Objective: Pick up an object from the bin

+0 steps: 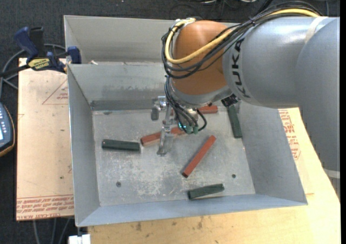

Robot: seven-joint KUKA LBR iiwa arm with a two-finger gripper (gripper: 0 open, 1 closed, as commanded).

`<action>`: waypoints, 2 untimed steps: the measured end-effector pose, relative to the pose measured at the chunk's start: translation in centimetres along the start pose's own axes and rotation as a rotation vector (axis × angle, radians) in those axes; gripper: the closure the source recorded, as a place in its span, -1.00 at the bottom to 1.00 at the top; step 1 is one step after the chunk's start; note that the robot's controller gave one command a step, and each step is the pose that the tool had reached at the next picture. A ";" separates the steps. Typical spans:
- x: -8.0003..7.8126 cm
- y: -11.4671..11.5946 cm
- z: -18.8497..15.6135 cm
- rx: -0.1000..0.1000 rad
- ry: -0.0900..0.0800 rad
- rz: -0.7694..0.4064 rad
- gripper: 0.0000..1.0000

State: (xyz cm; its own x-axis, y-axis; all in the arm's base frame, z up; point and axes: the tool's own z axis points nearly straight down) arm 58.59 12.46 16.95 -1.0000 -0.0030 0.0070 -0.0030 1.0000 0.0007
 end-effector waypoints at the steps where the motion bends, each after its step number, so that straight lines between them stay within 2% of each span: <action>1: -3.1 -2.9 10.4 0.001 -0.003 -0.021 -1.00; 2: -3.2 -2.9 10.3 -0.001 -0.009 -0.019 -1.00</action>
Offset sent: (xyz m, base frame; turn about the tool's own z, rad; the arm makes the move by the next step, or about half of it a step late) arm 0.0311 -0.0280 -0.0995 -0.0242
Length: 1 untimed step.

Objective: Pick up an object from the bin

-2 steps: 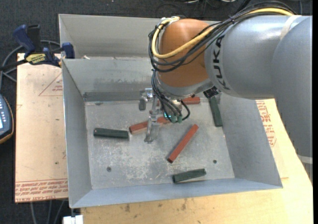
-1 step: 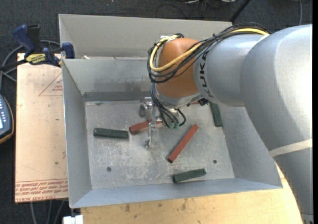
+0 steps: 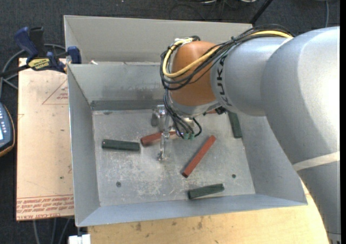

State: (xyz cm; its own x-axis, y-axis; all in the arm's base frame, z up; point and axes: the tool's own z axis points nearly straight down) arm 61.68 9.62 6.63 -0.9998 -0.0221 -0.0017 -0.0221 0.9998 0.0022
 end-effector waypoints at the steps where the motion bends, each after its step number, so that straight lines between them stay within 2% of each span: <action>1: -0.1 0.0 -0.1 0.000 -0.001 0.002 -1.00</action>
Offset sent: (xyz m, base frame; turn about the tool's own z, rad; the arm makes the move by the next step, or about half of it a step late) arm 0.0000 0.0000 0.0000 0.0000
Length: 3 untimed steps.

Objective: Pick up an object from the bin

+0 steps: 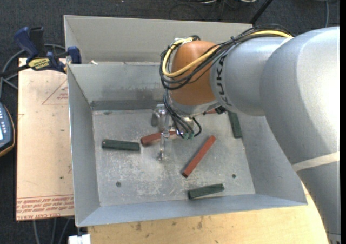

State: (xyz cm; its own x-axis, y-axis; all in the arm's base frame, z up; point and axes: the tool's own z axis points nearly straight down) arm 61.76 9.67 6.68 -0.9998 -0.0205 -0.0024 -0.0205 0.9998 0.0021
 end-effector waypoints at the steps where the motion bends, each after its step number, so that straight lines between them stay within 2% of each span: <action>1: -0.1 0.0 -0.1 0.000 0.000 0.002 -1.00; 2: -0.2 0.1 -0.1 0.000 0.000 0.004 -1.00; 3: -0.3 0.1 -0.3 -0.001 -0.003 0.004 1.00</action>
Offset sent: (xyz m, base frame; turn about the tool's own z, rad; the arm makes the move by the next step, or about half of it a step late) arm 0.0000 0.0000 0.0000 0.0000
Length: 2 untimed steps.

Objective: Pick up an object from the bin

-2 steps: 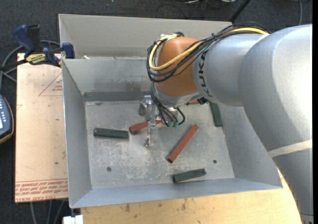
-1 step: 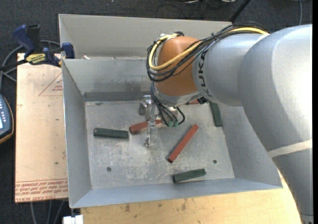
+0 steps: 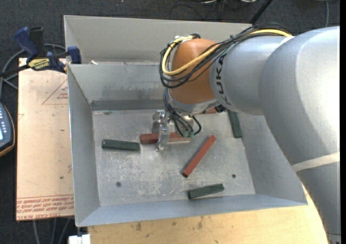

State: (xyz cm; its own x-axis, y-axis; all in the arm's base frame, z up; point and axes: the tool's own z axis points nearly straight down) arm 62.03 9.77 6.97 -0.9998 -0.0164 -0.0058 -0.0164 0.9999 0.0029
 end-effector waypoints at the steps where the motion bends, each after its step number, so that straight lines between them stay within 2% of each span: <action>1: -0.3 0.1 -7.5 0.000 -0.005 0.000 1.00; 2: -0.5 0.2 -12.4 0.000 -0.003 0.001 1.00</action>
Offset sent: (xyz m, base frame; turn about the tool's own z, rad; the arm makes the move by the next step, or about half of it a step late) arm 0.0000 0.0002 0.0700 0.0000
